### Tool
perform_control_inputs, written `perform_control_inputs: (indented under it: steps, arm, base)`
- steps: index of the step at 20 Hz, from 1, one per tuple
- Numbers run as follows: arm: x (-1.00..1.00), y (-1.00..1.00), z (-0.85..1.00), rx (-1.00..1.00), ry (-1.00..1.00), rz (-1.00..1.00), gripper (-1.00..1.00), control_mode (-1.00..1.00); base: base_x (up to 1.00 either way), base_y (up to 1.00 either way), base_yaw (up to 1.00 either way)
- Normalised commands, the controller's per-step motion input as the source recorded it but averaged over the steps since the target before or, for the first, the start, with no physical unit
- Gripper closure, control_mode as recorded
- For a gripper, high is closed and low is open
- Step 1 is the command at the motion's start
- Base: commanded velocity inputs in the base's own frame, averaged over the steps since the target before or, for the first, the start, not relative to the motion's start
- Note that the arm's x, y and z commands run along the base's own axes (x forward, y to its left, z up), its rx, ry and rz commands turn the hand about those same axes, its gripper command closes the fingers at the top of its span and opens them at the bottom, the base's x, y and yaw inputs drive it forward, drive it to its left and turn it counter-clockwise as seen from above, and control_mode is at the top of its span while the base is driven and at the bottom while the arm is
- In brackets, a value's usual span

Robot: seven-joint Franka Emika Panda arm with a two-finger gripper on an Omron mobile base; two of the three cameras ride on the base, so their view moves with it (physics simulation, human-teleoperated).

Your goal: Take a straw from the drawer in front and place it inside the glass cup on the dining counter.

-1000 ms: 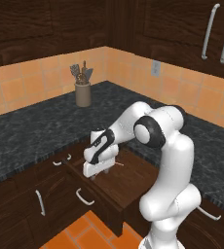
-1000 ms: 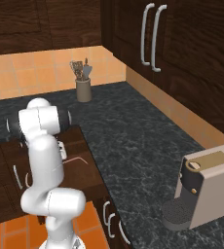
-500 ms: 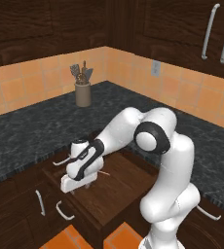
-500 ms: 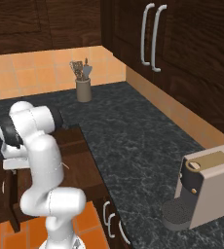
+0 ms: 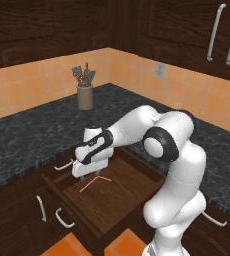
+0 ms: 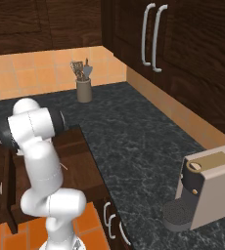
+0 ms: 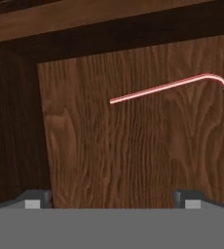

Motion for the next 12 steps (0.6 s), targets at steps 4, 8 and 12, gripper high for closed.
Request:
perform_control_inputs:
  steps: [4,8,12]
  arm:
    - [0.60,-0.23,-0.21,-0.02,-0.01,0.00,-1.00,-1.00]
    - [0.59,-0.11,-0.38,-0.06,-0.02,0.00,-1.00,-1.00]
    - [0.21,-0.15,-0.34,-0.12,-0.01,0.00,-1.00,-1.00]
  base:
    - [0.00,0.00,0.00]
    - [0.00,0.00,0.00]
    - [0.00,0.00,0.00]
